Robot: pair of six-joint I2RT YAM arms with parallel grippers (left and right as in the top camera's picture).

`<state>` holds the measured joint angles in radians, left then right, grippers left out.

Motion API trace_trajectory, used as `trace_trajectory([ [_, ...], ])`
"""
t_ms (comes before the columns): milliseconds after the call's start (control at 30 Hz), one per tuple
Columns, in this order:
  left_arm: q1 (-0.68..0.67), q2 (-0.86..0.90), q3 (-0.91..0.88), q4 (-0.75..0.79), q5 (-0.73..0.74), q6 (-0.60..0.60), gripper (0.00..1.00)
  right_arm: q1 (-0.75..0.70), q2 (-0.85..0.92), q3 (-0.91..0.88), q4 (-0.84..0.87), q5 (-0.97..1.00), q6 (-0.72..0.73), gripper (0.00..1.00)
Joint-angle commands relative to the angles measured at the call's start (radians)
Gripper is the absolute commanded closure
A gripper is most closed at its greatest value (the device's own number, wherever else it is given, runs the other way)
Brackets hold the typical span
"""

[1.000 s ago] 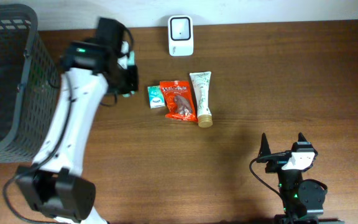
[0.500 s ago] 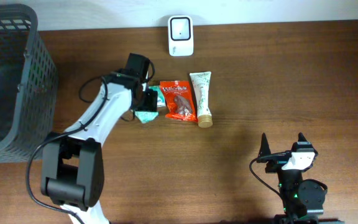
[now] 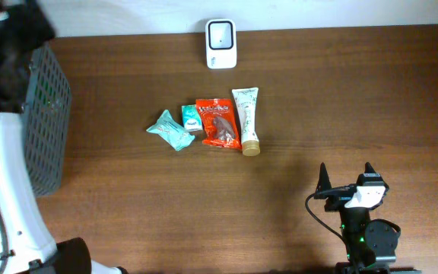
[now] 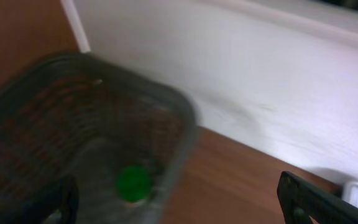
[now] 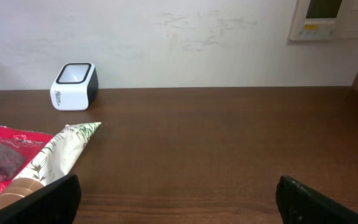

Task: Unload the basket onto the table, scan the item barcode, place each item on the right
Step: 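Place the wipes pack on the table left of the teal pack, then reach the left gripper into the basket and grasp the green-lidded jar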

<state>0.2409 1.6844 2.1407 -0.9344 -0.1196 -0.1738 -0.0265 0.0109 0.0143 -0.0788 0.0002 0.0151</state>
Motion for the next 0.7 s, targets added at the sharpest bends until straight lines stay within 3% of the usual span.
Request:
trace_trajectory([
  [0,0.134,0.049,0.001,-0.01,0.0,0.004,0.01,-0.007,-0.007,-0.009,-0.003,0.005,-0.004,0.01],
  [267,0.246,0.24,0.001,-0.015,0.027,0.006,0.02,-0.007,-0.007,-0.009,-0.003,0.005,-0.004,0.01],
  [367,0.246,0.339,0.001,0.002,0.101,0.103,0.03,-0.007,-0.007,-0.009,-0.003,0.005,-0.004,0.02],
  [600,0.246,0.515,0.001,0.002,0.123,0.122,0.02,-0.007,-0.007,-0.009,-0.003,0.005,-0.004,0.01],
  [667,0.246,0.536,0.001,0.014,0.235,0.199,0.0,-0.007,-0.007,-0.009,-0.003,0.005,-0.004,0.02],
])
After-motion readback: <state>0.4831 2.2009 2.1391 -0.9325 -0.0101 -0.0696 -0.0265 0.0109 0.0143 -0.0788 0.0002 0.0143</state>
